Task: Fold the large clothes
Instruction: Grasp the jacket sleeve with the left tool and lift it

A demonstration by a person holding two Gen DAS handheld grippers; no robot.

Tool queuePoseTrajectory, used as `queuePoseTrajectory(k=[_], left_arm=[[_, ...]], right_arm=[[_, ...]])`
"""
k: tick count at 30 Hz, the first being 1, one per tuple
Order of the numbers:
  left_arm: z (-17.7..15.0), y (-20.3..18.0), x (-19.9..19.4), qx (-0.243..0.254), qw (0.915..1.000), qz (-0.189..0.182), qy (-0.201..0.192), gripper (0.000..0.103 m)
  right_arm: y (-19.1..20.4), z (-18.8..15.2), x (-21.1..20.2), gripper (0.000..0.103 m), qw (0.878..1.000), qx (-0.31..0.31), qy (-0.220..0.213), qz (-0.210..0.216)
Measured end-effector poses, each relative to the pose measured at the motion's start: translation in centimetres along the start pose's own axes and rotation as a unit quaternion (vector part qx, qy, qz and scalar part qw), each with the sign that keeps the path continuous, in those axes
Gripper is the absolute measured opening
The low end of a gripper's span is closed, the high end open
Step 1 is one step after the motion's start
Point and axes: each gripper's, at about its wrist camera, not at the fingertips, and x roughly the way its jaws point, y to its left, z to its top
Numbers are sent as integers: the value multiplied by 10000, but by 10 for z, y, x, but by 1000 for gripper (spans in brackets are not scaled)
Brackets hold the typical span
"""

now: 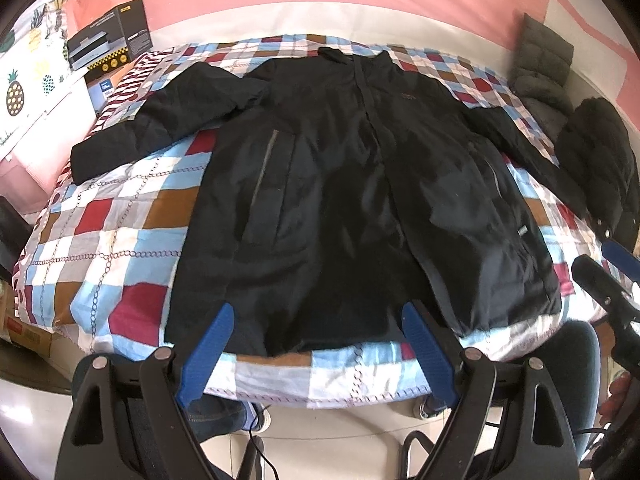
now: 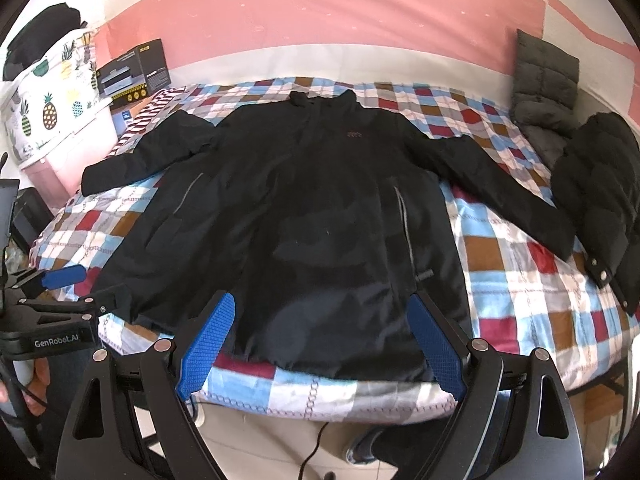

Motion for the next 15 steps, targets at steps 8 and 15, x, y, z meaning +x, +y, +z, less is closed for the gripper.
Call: queuePoseTrajectory(k=[8, 15], left_arm=[[28, 39, 21, -351, 9992, 47, -182, 88], [55, 88, 45, -865, 9952, 189, -420, 88]], right_arm=[[12, 25, 32, 88, 9997, -251, 61, 31], [22, 47, 65, 88, 9988, -470, 122, 64]])
